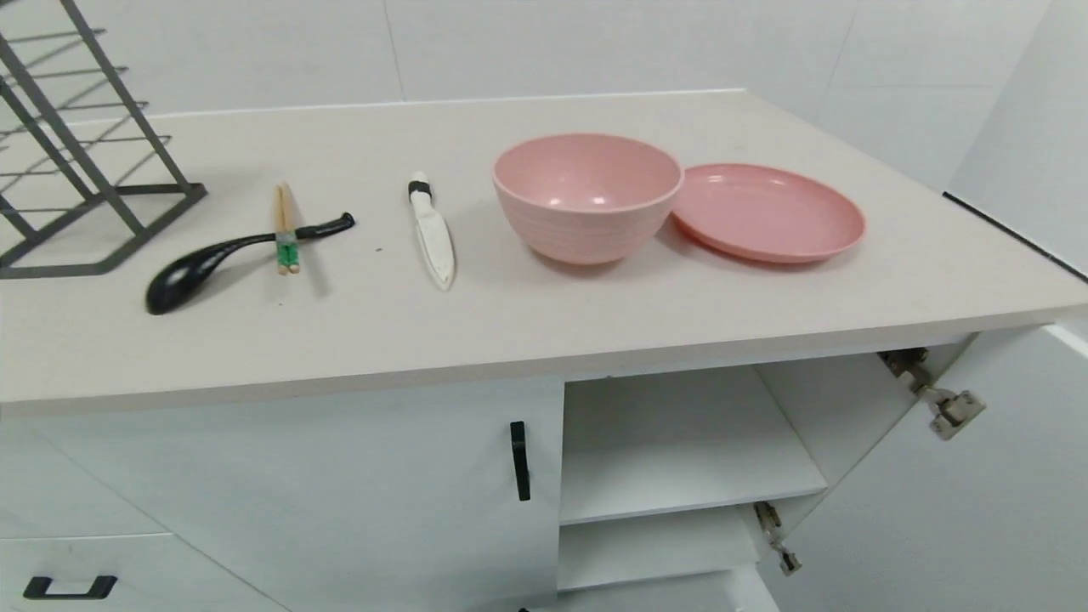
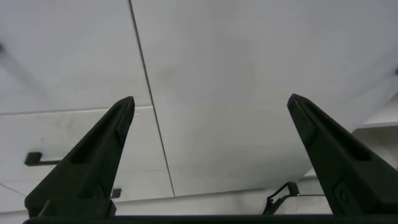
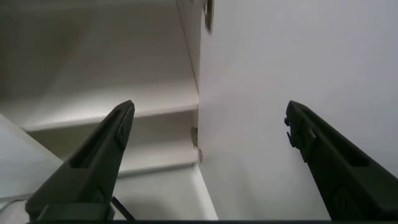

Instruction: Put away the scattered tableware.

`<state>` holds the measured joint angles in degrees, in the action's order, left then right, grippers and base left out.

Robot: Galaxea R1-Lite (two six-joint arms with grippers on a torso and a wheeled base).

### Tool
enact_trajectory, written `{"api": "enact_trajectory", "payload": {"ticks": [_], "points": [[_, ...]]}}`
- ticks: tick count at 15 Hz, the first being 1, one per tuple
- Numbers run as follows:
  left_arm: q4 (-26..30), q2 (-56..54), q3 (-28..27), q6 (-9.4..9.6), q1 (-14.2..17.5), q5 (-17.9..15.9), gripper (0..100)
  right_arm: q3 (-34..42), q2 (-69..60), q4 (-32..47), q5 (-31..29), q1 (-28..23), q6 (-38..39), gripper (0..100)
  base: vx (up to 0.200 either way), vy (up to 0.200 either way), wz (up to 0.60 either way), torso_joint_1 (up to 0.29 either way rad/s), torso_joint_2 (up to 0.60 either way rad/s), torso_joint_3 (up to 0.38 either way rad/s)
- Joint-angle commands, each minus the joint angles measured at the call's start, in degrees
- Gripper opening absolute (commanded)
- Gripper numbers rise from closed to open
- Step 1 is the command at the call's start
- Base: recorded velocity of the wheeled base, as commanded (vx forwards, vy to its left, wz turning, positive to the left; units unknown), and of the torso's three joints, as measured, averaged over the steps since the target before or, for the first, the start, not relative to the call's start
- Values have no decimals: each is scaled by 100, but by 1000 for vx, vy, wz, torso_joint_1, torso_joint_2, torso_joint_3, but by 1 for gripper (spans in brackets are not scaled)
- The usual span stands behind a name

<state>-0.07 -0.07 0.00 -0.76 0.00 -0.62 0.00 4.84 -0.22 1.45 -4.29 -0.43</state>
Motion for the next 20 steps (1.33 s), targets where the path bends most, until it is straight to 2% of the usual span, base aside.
{"api": "enact_trajectory", "payload": {"ticks": [1,5,8,12,20], "points": [[7,7,0,-4,0,1,100,0,8,4,4,-2,-1,100,0,0,0,159,-618,-183],[7,7,0,-4,0,1,100,0,8,4,13,-2,-1,100,0,0,0,231,-498,-210],[7,7,0,-4,0,1,100,0,8,4,4,-2,-1,100,0,0,0,93,-484,-222],[7,7,0,5,0,-8,100,0,8,4,4,-2,-1,100,0,0,0,377,-488,-232],[7,7,0,5,0,-8,100,0,8,4,4,-2,-1,100,0,0,0,289,-527,-248]]}}
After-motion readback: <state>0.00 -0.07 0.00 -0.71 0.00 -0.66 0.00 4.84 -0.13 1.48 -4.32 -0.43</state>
